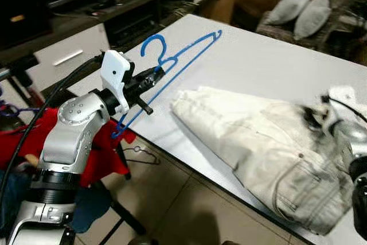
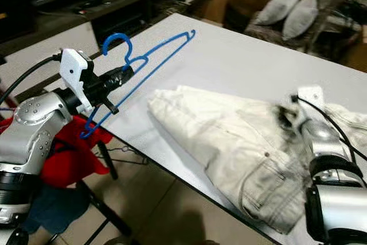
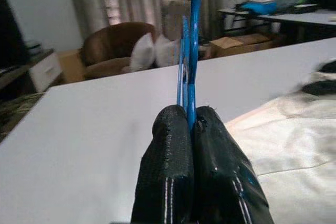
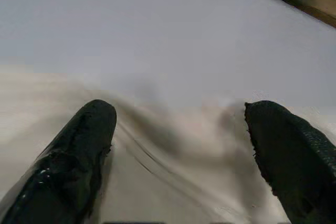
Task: Hang hanger
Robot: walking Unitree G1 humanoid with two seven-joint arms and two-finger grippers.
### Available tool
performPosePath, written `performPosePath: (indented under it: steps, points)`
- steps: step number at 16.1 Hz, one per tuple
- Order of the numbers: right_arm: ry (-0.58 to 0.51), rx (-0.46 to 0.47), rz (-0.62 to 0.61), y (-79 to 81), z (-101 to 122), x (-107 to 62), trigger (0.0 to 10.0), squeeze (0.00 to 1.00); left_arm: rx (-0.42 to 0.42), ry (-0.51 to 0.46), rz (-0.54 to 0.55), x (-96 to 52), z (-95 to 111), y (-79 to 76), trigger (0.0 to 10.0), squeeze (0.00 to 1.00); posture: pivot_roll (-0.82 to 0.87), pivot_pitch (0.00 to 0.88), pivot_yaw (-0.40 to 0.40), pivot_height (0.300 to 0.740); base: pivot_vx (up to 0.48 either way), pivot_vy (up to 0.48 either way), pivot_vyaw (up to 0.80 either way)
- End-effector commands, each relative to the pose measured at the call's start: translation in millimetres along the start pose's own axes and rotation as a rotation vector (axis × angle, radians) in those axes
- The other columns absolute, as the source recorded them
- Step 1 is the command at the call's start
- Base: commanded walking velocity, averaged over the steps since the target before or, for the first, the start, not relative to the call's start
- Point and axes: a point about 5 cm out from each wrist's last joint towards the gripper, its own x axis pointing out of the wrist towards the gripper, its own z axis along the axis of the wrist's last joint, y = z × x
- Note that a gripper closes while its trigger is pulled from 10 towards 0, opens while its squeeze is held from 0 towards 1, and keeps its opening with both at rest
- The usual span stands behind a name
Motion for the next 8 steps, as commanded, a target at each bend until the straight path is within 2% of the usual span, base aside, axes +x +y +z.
performPosePath:
  steps: [1, 2, 3, 4, 5, 6, 8]
  points:
    - [-0.148, 0.020, 0.068, 0.6, 33.6, 1.3, 10.0, 0.00, 0.004, -0.014, -0.033, 0.7, 6.0, -2.5, 10.0, 0.00, -0.04, 0.000, 0.015, 0.740, 0.000, 0.000, 0.00]
    - [-0.271, -0.060, 0.214, 2.1, 60.7, -7.6, 10.0, 0.00, 0.009, 0.016, -0.062, 0.7, 2.7, -5.9, 10.0, 0.00, -0.05, 0.000, 0.020, 0.740, 0.000, 0.000, 0.00]
    - [-0.312, -0.174, 0.313, 4.0, 71.2, -18.0, 10.0, 0.00, 0.018, 0.051, -0.091, 0.1, -2.4, -9.4, 10.0, 0.00, -0.05, 0.000, 0.024, 0.740, 0.000, 0.000, 0.00]
    - [-0.311, -0.332, 0.418, 2.6, 73.3, -33.4, 10.0, 0.00, 0.044, 0.102, -0.103, -1.1, -9.9, -11.9, 10.0, 0.00, -0.05, 0.000, 0.026, 0.740, 0.000, 0.000, 0.00]
    - [-0.268, -0.518, 0.558, -0.7, 70.3, -56.9, 10.0, 0.00, 0.080, 0.149, -0.102, -2.4, -16.6, -13.3, 10.0, 0.00, -0.06, 0.000, 0.027, 0.740, 0.000, 0.000, 0.00]
    - [-0.206, -0.627, 0.655, -6.4, 66.8, -77.9, 10.0, 0.00, 0.077, 0.149, -0.093, -3.1, -17.5, -13.8, 10.0, 0.00, -0.06, 0.000, 0.027, 0.740, 0.000, 0.000, 0.00]
    - [-0.127, -0.710, 0.705, -19.5, 65.4, -101.4, 10.0, 0.00, 0.065, 0.129, -0.081, -3.4, -13.7, -13.3, 10.0, 0.00, -0.06, 0.000, 0.025, 0.740, 0.000, 0.000, 0.00]
